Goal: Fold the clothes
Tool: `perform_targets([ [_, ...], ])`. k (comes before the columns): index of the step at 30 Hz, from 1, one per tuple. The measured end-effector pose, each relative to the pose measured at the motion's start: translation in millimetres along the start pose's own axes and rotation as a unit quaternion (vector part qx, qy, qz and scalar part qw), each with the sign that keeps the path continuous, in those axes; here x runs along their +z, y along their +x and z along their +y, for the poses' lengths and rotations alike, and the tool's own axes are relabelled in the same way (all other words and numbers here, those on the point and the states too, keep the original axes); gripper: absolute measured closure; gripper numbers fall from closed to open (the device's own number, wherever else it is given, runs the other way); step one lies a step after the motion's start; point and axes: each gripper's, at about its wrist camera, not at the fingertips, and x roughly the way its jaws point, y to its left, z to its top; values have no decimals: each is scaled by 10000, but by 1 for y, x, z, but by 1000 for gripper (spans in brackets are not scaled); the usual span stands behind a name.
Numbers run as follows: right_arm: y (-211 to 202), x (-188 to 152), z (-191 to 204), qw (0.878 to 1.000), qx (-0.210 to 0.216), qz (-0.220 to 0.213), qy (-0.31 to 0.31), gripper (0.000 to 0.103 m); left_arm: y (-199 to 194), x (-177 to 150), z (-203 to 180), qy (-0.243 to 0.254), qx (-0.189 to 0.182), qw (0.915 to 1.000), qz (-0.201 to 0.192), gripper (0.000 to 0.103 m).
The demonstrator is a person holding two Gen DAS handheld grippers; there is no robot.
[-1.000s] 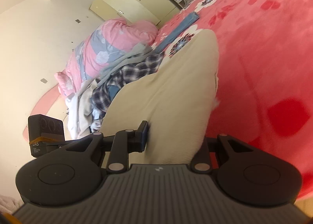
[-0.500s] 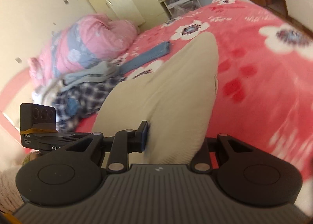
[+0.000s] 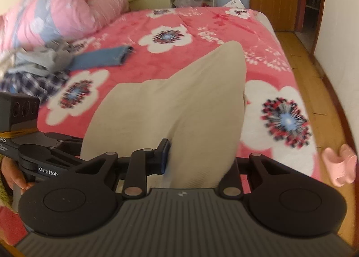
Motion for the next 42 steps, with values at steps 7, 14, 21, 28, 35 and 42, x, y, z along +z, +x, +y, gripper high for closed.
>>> perform_targets([
  [7, 46, -13, -45, 9988, -372, 279, -157, 58, 44, -18, 9, 25, 135, 9999, 83, 49],
  [14, 58, -36, -83, 9862, -1555, -215, 532, 14, 22, -16, 11, 270, 20, 9996, 7, 35],
  [21, -26, -45, -79, 9540, -1763, -1716, 1713, 15, -55, -8, 13, 658, 133, 9918, -1086, 35],
  [28, -65, -91, -11, 9527, -610, -1698, 2446, 44, -8, 26, -8, 1311, 613, 9866, -759, 46],
  [35, -60, -181, 50, 9046, 488, -1766, 3848, 45, 21, 27, 22, 1113, 1252, 9845, -521, 50],
  [42, -42, -215, 59, 8612, 568, -1831, 4707, 41, -2, 46, 41, 323, 779, 9955, -434, 43],
])
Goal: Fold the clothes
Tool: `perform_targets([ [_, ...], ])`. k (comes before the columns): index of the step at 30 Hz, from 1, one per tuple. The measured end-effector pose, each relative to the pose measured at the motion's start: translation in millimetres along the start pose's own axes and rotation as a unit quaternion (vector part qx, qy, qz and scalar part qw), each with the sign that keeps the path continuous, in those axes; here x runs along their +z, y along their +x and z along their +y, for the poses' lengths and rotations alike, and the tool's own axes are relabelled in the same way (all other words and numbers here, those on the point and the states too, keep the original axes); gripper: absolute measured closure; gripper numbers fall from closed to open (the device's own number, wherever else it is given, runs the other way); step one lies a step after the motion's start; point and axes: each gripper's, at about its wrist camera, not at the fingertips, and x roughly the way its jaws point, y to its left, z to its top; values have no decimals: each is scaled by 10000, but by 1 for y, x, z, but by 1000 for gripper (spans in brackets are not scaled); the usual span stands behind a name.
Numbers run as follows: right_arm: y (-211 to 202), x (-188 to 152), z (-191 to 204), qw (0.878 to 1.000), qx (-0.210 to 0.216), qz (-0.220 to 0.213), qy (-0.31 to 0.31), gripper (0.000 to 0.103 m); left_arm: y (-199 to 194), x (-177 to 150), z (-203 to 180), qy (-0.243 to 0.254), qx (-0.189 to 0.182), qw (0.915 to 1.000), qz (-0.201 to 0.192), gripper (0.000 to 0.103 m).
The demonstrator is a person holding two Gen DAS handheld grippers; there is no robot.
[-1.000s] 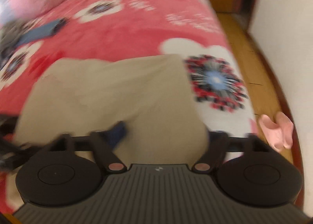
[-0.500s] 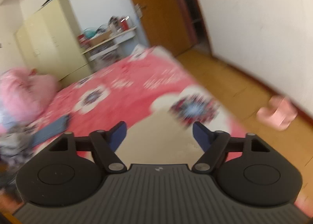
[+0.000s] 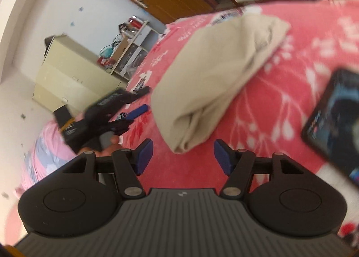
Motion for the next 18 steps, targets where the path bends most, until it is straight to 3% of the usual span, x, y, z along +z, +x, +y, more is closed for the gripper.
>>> perform_targets([
  [4, 9, -4, -6, 9991, 41, -142, 409, 40, 12, 7, 1, -55, 97, 9996, 244, 43],
  [8, 20, -13, -2, 9987, 136, -269, 411, 40, 28, 8, 4, -130, 389, 9984, 401, 44],
  [11, 25, -18, 2, 9989, 141, -387, 204, 45, 34, 9, 6, -239, 362, 9981, 427, 57],
  [15, 27, -21, 1, 9982, 66, -599, 59, 69, 35, 11, 2, -180, 466, 9985, 237, 72],
  [16, 26, -22, -1, 9980, 85, -625, 24, 81, 35, 11, 0, -102, 477, 9986, 190, 80],
  [18, 23, -26, -1, 9975, 116, -691, -107, 86, 34, 11, -5, 65, 522, 9986, 71, 87],
])
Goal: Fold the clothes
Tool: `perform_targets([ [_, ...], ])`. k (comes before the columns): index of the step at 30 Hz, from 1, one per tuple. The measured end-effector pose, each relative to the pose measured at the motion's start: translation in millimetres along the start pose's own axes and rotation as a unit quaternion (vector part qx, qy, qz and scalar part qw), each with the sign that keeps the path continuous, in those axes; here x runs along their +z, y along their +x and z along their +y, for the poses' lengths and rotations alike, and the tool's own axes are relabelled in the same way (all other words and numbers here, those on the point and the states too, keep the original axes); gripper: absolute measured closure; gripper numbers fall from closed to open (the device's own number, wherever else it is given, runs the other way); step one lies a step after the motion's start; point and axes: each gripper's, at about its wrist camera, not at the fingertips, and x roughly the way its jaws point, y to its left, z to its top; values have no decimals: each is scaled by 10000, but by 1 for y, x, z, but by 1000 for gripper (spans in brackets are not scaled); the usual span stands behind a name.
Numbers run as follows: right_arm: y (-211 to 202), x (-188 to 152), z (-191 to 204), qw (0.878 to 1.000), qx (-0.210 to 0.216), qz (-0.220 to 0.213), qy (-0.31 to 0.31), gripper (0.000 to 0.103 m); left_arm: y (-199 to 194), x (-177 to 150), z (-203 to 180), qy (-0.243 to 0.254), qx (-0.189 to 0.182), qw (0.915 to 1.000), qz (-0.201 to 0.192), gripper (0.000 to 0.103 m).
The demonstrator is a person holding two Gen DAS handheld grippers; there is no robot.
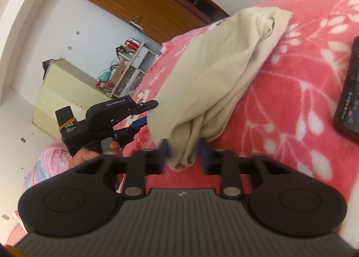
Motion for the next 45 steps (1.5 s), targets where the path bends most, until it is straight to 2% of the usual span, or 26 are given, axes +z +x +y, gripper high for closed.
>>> perform_targets([
  [5, -7, 3, 13, 9990, 216, -282, -265, 90, -7, 14, -5, 23, -159, 9993, -328, 90],
  [8, -4, 3, 17, 9986, 323, -286, -300, 90, 0, 15, -3, 23, -56, 9992, -403, 91],
  [12, 14, -13, 7, 9995, 101, 31, -297, 90, 19, 3, 8, 67, 207, 9996, -163, 87],
  [13, 17, -16, 2, 9996, 28, 138, -254, 87, 19, -1, 8, 170, 228, 9994, -176, 84],
  [16, 11, -19, -1, 9989, -60, 368, -272, 84, 8, -3, 7, 366, 236, 9985, -338, 75],
  [19, -3, -20, 13, 9969, -42, 602, -497, 80, -13, 2, 6, 424, 274, 9960, -733, 74],
  [21, -20, -16, 24, 9965, -1, 296, -788, 80, -28, 3, 3, 554, 202, 9933, -994, 74],
  [23, -38, -11, 36, 9937, 45, -125, -1111, 80, -34, 2, -5, 692, 15, 9923, -1027, 74],
  [25, -47, 1, 46, 9873, -47, -686, -1433, 80, -27, -5, -16, 941, -113, 9927, -751, 72],
  [27, -45, 13, 50, 9814, -153, -1037, -1607, 80, -9, -18, -28, 1312, -2, 9908, -336, 71],
  [29, -30, 18, 44, 9783, -555, -968, -1745, 80, 7, -32, -33, 1590, 318, 9865, -224, 70],
  [31, -11, 12, 26, 9772, -1155, -581, -1684, 81, 4, -35, -35, 1585, 372, 9861, -345, 69],
  [32, -5, 7, 14, 9776, -1407, -338, -1530, 80, -5, -35, -37, 1579, 376, 9861, -364, 70],
  [34, -16, 3, 1, 9835, -1417, -198, -1104, 81, -32, -34, -41, 1631, 359, 9849, -453, 65],
  [35, -29, 0, 4, 9842, -1370, -248, -1096, 80, -45, -34, -43, 1657, 351, 9843, -498, 64],
  [37, -60, -6, 22, 9813, -1285, -445, -1362, 78, -76, -35, -47, 1743, 326, 9821, -628, 48],
  [38, -75, -10, 32, 9787, -1265, -512, -1533, 75, -97, -37, -48, 1828, 304, 9799, -743, 46],
  [39, -91, -15, 42, 9752, -1260, -561, -1728, 67, -119, -41, -49, 1875, 260, 9783, -843, 43],
  [40, -103, -20, 52, 9714, -1289, -573, -1911, 54, -142, -45, -50, 1861, 183, 9781, -911, 39],
  [41, -113, -26, 61, 9672, -1340, -561, -2085, 48, -165, -51, -50, 1813, 77, 9789, -934, 36],
  [43, -131, -34, 80, 9585, -1437, -531, -2405, 36, -207, -64, -48, 1647, -80, 9817, -956, 21],
  [44, -136, -34, 89, 9546, -1479, -508, -2536, 32, -228, -73, -46, 1540, -139, 9829, -995, 16],
  [45, -144, -38, 97, 9503, -1540, -491, -2660, 23, -247, -83, -44, 1436, -157, 9841, -1033, 12],
])
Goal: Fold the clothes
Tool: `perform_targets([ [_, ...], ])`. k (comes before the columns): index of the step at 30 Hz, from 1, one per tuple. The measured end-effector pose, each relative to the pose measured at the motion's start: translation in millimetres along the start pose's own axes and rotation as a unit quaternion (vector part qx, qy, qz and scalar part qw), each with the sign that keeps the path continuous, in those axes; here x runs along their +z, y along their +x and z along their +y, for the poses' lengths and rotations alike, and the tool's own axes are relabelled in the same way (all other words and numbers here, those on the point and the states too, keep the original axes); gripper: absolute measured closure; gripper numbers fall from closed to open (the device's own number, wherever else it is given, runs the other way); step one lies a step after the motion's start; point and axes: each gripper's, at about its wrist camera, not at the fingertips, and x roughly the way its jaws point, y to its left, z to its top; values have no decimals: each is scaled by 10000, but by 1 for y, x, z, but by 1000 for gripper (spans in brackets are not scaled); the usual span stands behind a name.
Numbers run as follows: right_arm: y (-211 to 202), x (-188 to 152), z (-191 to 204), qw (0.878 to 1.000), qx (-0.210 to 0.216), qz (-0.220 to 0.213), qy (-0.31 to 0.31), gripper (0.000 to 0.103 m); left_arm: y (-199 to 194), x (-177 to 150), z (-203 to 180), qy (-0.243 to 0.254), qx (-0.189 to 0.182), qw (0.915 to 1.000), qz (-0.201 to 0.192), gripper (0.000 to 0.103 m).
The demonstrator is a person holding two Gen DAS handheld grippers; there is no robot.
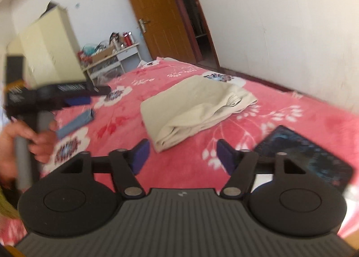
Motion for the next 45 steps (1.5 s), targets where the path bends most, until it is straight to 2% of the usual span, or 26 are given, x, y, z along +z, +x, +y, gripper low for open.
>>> perform_targets([
  [1, -8, 1, 5, 9999, -61, -4, -106, 17, -20, -5, -1, -100, 27, 9999, -34, 11],
  [4, -33, -4, 21, 9991, -271, -32, -331, 10, -73, -22, -4, -250, 148, 9996, 7, 4],
  [6, -49, -10, 31, 9985, -369, -8, -403, 1, -103, -36, -3, -390, 204, 9990, 126, 4],
  [9, -72, -20, 45, 9979, -456, 72, -461, 1, -143, -52, 3, -544, 215, 9979, 294, 1],
  [11, -85, -25, 52, 9976, -568, 155, -376, 1, -166, -61, 8, -575, 386, 9971, 307, 1],
  [16, -107, -37, 78, 9921, -1176, 129, -420, 1, -204, -71, 13, -741, 746, 9939, 333, 0],
  [20, -121, -44, 102, 9892, -1249, 13, -772, 1, -225, -78, 10, -670, 989, 9925, 267, 0],
  [24, -132, -50, 128, 9793, -1526, -279, -1297, 1, -245, -84, 6, -490, 1364, 9894, 70, 0],
  [28, -136, -48, 149, 9737, -1595, -128, -1619, 1, -252, -87, 8, -537, 1279, 9903, 107, 0],
  [34, -140, -42, 155, 9737, -1819, -163, -1359, 1, -257, -92, 1, -279, 1394, 9898, -87, 0],
  [39, -139, -41, 151, 9712, -2053, -189, -1195, 1, -257, -93, -2, -393, 1296, 9906, -181, 0],
  [45, -136, -43, 151, 9724, -2011, -172, -1170, 1, -250, -97, -8, -250, 1435, 9893, -78, 0],
])
